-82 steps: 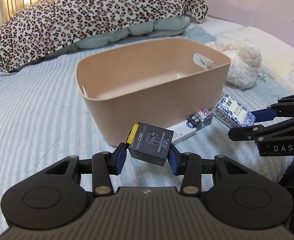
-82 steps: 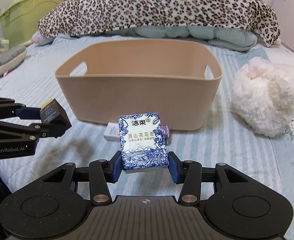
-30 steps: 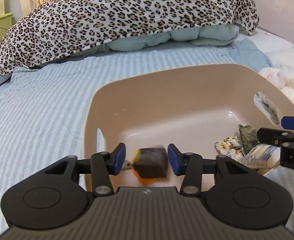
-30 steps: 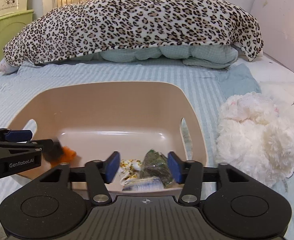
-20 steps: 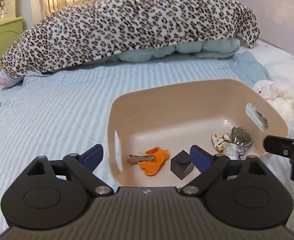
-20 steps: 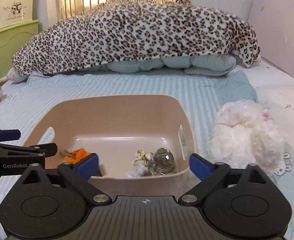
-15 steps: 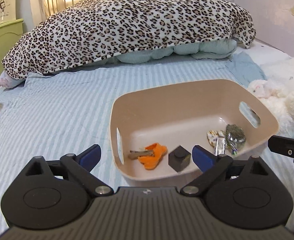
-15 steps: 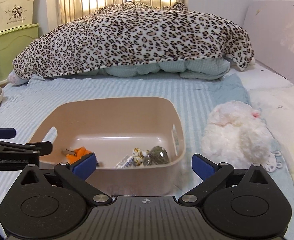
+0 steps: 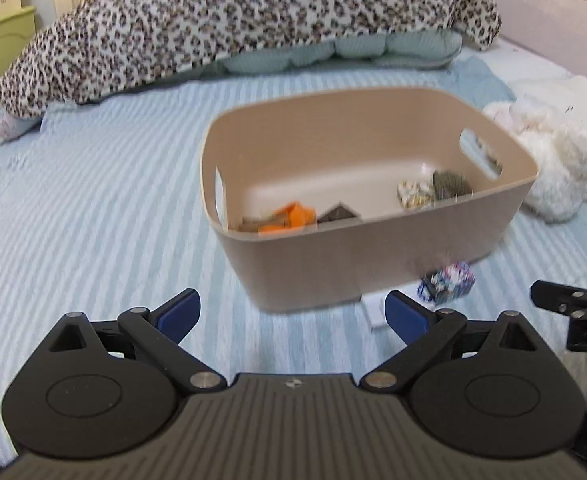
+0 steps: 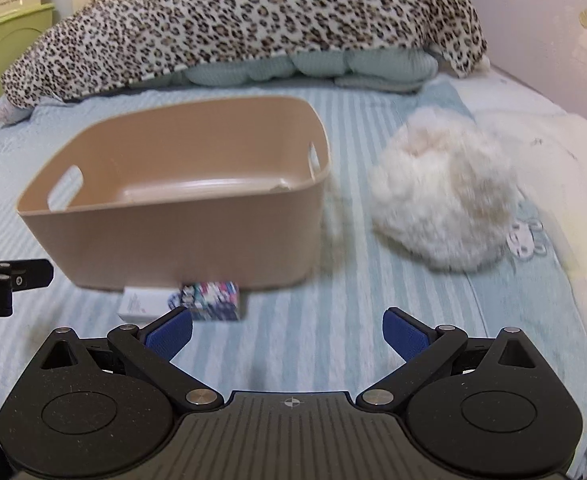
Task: Organize objects
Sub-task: 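Move the left tool to the white box while the right tool grasps the cartoon box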
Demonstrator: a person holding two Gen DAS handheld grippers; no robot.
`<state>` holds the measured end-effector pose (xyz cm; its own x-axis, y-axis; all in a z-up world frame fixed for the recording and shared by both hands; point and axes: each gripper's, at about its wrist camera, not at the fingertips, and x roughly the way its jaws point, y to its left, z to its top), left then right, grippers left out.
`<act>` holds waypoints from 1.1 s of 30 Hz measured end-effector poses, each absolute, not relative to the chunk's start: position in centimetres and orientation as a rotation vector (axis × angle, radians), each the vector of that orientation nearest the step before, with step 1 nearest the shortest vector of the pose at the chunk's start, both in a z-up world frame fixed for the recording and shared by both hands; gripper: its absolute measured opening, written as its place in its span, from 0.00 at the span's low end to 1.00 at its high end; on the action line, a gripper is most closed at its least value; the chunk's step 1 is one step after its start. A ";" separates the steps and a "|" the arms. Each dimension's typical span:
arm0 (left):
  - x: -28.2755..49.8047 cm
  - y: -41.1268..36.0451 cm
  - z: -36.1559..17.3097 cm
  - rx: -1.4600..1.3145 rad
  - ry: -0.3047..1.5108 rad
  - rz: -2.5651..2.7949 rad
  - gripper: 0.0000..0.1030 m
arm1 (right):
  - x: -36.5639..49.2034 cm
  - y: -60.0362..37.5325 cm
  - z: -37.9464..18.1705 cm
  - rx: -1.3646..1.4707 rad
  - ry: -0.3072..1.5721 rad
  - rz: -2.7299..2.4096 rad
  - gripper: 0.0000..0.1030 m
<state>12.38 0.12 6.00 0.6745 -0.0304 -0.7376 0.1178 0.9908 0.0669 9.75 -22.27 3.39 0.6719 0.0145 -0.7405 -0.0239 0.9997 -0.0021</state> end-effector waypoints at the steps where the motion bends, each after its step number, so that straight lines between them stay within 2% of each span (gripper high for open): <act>1: 12.4 0.2 5.6 0.107 0.837 -0.082 0.96 | 9.7 -22.4 3.1 -0.013 0.841 0.017 1.00; 14: 13.6 -1.1 1.4 0.063 0.923 -0.076 0.96 | 10.6 -22.7 1.1 -0.018 0.916 -0.014 1.00; 28: 15.2 -4.2 0.4 0.002 0.916 -0.153 0.96 | 12.3 -25.4 -0.2 0.161 0.988 -0.085 1.00; 33: 15.9 -5.7 -0.6 -0.023 0.922 -0.167 0.96 | 12.5 -25.2 -0.4 0.136 0.984 -0.099 1.00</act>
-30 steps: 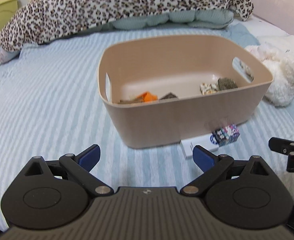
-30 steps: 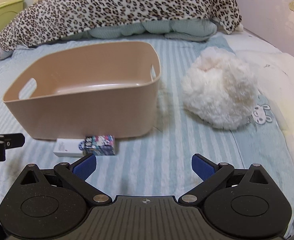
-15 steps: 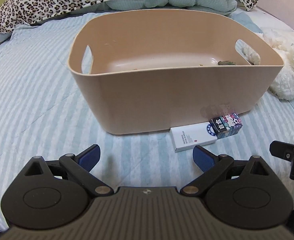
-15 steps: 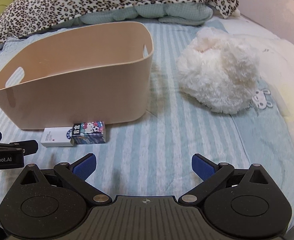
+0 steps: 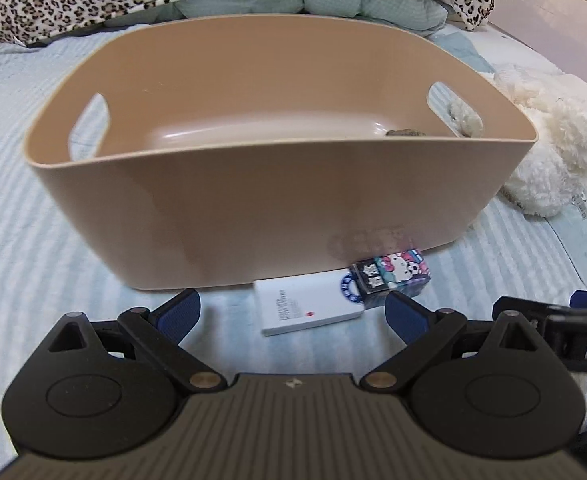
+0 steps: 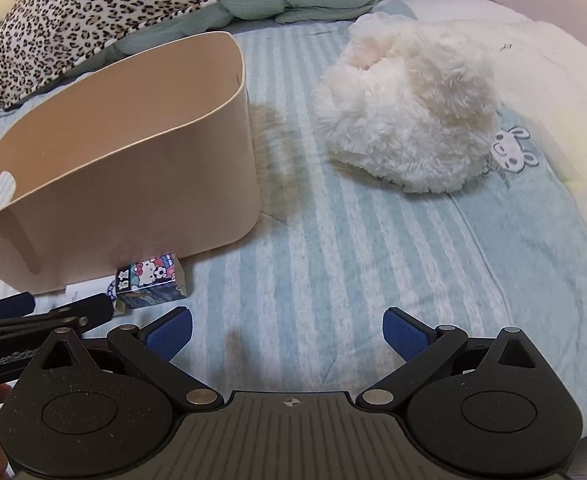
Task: Organize objects
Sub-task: 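Move the left tool to the white box while the right tool grasps the cartoon box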
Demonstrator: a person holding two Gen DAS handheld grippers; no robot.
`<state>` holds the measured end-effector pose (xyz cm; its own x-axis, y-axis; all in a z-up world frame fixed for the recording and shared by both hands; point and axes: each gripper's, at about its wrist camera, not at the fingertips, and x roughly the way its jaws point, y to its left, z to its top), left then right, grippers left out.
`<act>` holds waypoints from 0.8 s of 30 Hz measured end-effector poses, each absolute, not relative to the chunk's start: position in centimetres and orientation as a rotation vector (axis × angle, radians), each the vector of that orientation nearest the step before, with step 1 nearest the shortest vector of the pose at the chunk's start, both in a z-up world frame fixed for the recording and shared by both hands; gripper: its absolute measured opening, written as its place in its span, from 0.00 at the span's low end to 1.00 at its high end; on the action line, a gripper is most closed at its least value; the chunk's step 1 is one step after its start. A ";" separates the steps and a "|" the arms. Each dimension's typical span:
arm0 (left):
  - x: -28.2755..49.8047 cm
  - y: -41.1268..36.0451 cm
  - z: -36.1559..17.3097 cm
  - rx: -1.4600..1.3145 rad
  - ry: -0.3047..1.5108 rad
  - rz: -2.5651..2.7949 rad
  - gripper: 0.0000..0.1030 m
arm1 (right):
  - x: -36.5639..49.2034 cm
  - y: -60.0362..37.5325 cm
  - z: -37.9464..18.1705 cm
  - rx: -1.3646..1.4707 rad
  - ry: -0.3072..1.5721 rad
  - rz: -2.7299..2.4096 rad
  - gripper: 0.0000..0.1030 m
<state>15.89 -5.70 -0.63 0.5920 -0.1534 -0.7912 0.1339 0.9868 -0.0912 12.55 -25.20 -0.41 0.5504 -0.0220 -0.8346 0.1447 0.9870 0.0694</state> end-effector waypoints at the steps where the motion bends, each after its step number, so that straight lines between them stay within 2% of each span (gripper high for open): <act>1: 16.1 -6.0 -0.9 -0.014 0.928 -0.159 0.96 | 12.6 -25.1 -0.4 0.124 0.982 -0.101 1.00; 6: 16.6 -5.7 -2.0 0.025 0.943 -0.102 0.96 | 12.8 -24.8 -0.5 0.080 0.978 -0.127 1.00; 24: 17.8 2.7 -2.2 -0.009 1.007 -0.007 0.96 | 15.4 -20.1 -2.3 -0.037 1.000 -0.033 1.00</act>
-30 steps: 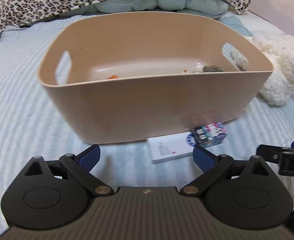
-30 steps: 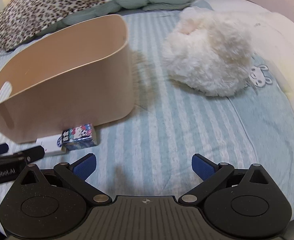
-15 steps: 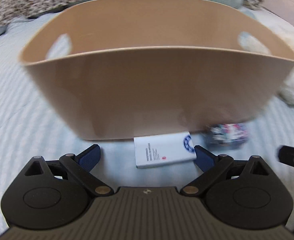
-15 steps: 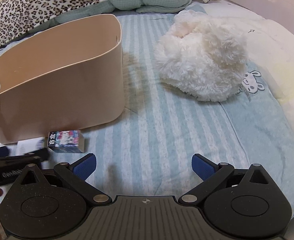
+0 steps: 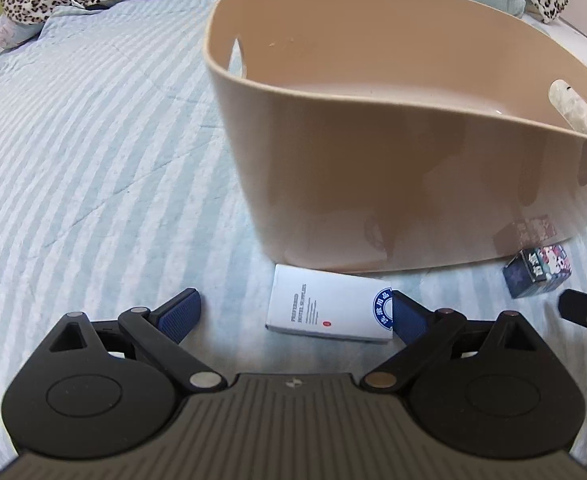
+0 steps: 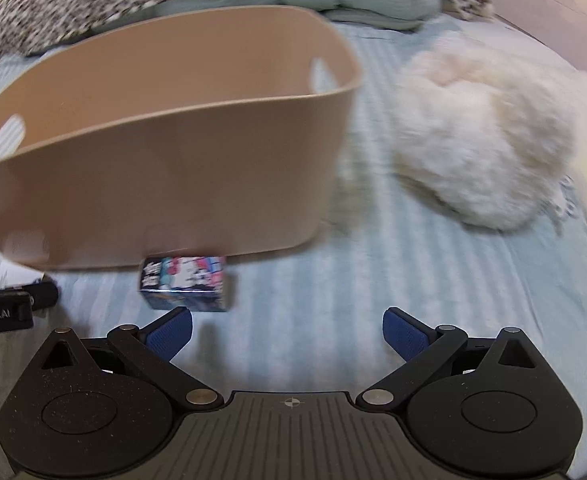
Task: Organize objects
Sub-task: 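Move the left tool to the white box while the right tool grasps the cartoon box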
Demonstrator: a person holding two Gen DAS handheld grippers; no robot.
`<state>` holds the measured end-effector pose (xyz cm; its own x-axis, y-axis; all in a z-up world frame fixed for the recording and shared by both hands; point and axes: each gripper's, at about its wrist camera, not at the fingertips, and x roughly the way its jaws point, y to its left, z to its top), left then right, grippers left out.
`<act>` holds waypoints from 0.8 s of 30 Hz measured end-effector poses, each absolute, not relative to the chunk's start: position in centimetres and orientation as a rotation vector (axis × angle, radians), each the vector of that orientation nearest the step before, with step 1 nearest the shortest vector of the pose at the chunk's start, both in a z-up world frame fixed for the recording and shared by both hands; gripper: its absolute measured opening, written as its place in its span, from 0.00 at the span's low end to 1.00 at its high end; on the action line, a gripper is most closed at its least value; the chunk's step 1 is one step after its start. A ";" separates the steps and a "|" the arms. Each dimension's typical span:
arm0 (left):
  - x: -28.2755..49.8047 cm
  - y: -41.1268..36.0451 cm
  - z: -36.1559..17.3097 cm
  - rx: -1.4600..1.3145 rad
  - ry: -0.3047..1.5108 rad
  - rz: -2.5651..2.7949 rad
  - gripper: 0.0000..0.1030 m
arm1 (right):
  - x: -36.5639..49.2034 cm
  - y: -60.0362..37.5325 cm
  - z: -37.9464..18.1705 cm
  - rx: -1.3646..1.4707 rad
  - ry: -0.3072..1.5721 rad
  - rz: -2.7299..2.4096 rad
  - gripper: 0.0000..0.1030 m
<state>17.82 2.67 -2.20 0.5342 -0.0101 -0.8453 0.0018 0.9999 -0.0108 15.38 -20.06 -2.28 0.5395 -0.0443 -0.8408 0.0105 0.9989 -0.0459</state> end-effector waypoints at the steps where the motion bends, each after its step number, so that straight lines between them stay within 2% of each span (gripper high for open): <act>1: 17.9 2.9 -2.2 -0.012 1.013 -0.012 0.96 | 15.5 -19.6 -2.5 -0.055 0.999 -0.018 1.00; 7: 18.1 3.8 -2.5 -0.037 1.005 -0.026 0.96 | 16.8 -17.1 -3.7 -0.122 1.014 0.044 1.00; 16: 18.2 4.2 -2.5 -0.001 0.975 -0.067 0.95 | 18.3 -16.6 -4.3 0.009 0.994 0.062 1.00; 24: 17.9 4.3 -2.4 -0.012 0.970 -0.067 0.92 | 17.3 -15.3 -4.4 -0.011 0.982 0.100 1.00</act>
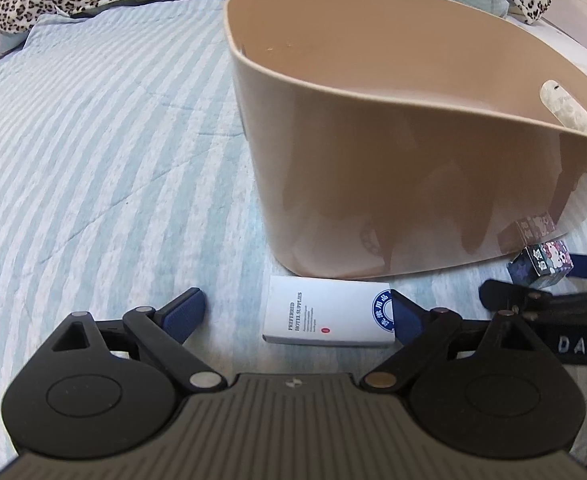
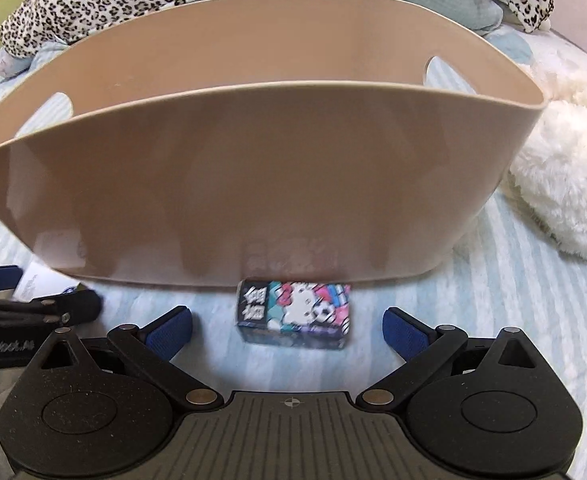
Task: Organize objects
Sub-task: 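Move the left tool to the white box while the right tool grasps the cartoon box, then carry the white box with the left tool and cartoon box with the right tool into the basket, open both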
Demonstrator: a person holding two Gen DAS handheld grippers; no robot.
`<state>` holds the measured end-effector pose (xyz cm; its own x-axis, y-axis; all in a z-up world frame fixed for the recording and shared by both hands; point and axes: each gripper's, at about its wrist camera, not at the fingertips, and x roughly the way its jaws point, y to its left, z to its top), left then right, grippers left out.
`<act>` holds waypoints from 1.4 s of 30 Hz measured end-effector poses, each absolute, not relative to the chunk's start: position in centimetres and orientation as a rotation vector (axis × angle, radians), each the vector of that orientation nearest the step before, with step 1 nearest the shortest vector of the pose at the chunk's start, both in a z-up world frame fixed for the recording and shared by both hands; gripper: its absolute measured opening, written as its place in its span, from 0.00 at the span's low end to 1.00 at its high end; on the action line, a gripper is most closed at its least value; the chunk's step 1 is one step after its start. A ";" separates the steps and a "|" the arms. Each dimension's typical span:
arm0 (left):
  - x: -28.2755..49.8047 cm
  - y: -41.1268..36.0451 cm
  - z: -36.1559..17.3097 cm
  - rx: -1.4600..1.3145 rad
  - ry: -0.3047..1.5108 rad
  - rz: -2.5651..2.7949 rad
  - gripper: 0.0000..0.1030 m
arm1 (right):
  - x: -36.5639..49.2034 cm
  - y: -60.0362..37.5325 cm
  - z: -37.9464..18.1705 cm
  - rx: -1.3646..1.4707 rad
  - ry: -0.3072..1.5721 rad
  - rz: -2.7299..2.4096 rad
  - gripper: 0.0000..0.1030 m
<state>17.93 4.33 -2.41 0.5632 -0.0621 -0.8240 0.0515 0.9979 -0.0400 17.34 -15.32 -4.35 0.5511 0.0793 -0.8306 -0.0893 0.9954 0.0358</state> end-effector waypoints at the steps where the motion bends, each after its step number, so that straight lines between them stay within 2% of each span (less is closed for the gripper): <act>1: 17.9 4.3 -2.4 -0.013 0.971 -0.065 0.92 | 17.2 -15.2 -4.4 -0.015 0.980 0.105 1.00; 10: 17.0 3.7 -2.8 0.033 0.931 -0.080 0.92 | 17.2 -14.5 -4.8 -0.077 0.954 0.096 0.98; 13: 17.0 4.1 -2.6 0.016 0.925 -0.075 0.87 | 16.9 -14.4 -4.5 -0.089 0.930 0.100 0.86; 19: 16.8 3.7 -2.8 0.021 0.903 -0.102 0.62 | 16.9 -14.2 -4.7 -0.113 0.905 0.120 0.69; 21: 16.9 3.5 -2.9 0.025 0.897 -0.112 0.59 | 16.8 -14.2 -4.7 -0.117 0.897 0.135 0.50; 22: 16.8 3.4 -2.9 0.028 0.895 -0.114 0.59 | 17.0 -14.8 -4.5 -0.123 0.894 0.141 0.46; 33: 16.0 3.9 -1.8 0.017 0.883 -0.151 0.59 | 13.8 -14.5 -1.9 -0.094 0.875 0.146 0.46; 42: 12.6 2.7 1.7 0.073 0.788 -0.195 0.59 | 11.6 -16.8 1.8 -0.034 0.813 0.155 0.46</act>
<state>12.57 2.66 1.70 0.6883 -0.1469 -0.7104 0.2012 0.9795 -0.0076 11.63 -16.84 1.80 0.6767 0.1251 -0.7255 -0.1510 0.9881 0.0295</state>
